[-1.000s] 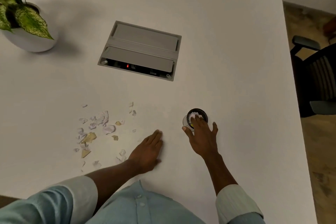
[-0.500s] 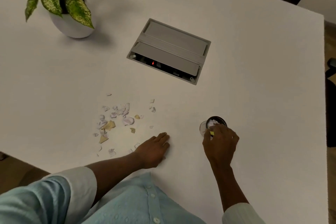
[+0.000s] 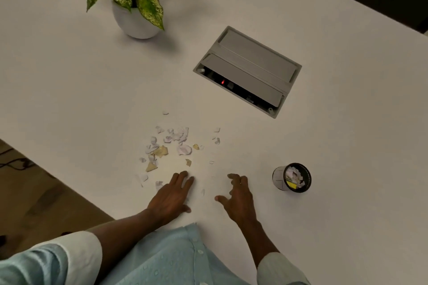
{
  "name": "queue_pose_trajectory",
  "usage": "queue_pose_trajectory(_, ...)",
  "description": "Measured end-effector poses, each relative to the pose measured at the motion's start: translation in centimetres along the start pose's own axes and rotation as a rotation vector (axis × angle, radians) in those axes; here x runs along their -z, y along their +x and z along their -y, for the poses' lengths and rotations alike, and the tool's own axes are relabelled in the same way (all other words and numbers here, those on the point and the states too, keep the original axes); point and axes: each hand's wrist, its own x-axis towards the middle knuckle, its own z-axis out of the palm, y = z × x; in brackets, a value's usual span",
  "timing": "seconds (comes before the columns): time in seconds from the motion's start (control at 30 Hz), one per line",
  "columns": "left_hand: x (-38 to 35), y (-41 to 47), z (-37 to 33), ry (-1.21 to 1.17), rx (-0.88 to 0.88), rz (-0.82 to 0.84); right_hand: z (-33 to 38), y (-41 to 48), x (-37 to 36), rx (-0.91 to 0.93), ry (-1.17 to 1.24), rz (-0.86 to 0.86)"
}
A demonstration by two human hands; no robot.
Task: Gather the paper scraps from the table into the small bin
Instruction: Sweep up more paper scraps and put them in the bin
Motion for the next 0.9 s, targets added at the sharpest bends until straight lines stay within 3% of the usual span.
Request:
queue_pose_trajectory(0.17,0.1,1.1,-1.4,-0.093,0.002,0.025,1.5,2.4,-1.0,0.071,0.021,0.061)
queue_pose_trajectory(0.37,1.4,2.5,-1.0,-0.055,-0.051,-0.098,3.5,4.4,-2.3,0.174,-0.152,0.068)
queue_pose_trajectory(0.57,2.2,3.5,0.2,-0.051,-0.087,-0.204,4.7,6.1,-1.9,0.188,-0.145,-0.005)
queue_pose_trajectory(0.77,2.8,3.9,0.4,-0.131,-0.059,-0.188,5.3,6.9,-1.8,0.334,-0.275,-0.004)
queue_pose_trajectory(0.9,2.8,3.9,0.5,-0.183,-0.032,-0.183,5.3,6.7,-1.8,0.312,-0.312,-0.006)
